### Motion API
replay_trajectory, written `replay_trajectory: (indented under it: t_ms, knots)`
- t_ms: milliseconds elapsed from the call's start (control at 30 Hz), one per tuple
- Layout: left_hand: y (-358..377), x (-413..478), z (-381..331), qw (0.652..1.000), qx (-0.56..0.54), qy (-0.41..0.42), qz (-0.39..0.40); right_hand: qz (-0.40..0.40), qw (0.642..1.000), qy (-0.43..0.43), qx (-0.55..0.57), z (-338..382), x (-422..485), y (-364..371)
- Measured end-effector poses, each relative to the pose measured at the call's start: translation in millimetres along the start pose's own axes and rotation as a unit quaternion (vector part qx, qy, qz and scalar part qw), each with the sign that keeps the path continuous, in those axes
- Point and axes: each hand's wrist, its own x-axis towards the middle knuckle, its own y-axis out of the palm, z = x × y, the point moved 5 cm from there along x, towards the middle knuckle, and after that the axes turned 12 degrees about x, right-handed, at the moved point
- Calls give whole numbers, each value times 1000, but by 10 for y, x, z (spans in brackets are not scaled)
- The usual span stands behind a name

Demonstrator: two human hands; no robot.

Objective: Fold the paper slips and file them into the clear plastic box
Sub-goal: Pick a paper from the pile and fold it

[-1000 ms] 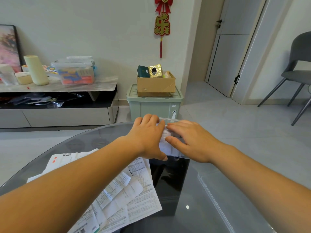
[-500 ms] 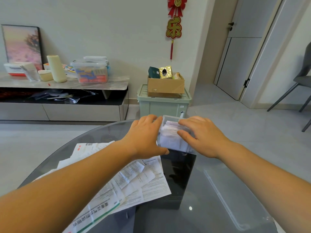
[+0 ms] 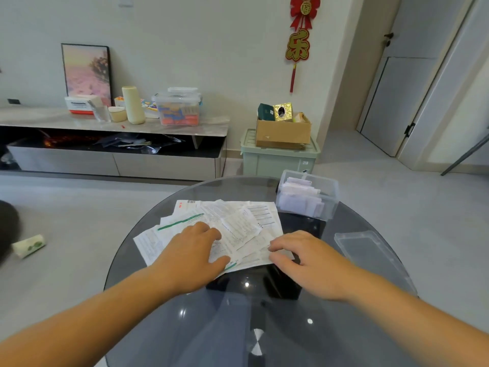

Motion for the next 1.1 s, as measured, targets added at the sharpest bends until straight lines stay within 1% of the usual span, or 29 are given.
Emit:
replay_trajectory:
  t_ms: [100,200,267,433,567,667,767,900,1000,1100]
  knots:
    - [78,-212,6,998,38,41,17,72,997,-9,-34,171,-98,285]
    - [153,-334,8,995,61,62,47,105,991,3,-84,259,-128,446]
    - [180,-393,-12,994,51,76,55,101,991,12,-83,315,-153,479]
    - [169,-619,-206,988,37,143,38,75,997,11,-7,403,-283,516]
    - [177,-812,-434,978,-39,201,29,91,996,3,16,348,-436,545]
    - [183,-878,-471,973,-96,203,42,111,994,-18,-14,291,-604,537]
    - [208,-888,-454,975,-61,212,31,106,993,-19,-49,194,-769,517]
    - [245,-930,-494,970,-42,235,44,95,994,-30,-54,150,-928,506]
    - [230,-922,-580,966,-69,247,31,84,995,-35,-45,131,-1030,516]
    - [218,-883,-630,967,-88,240,13,62,998,-22,-13,138,-1076,521]
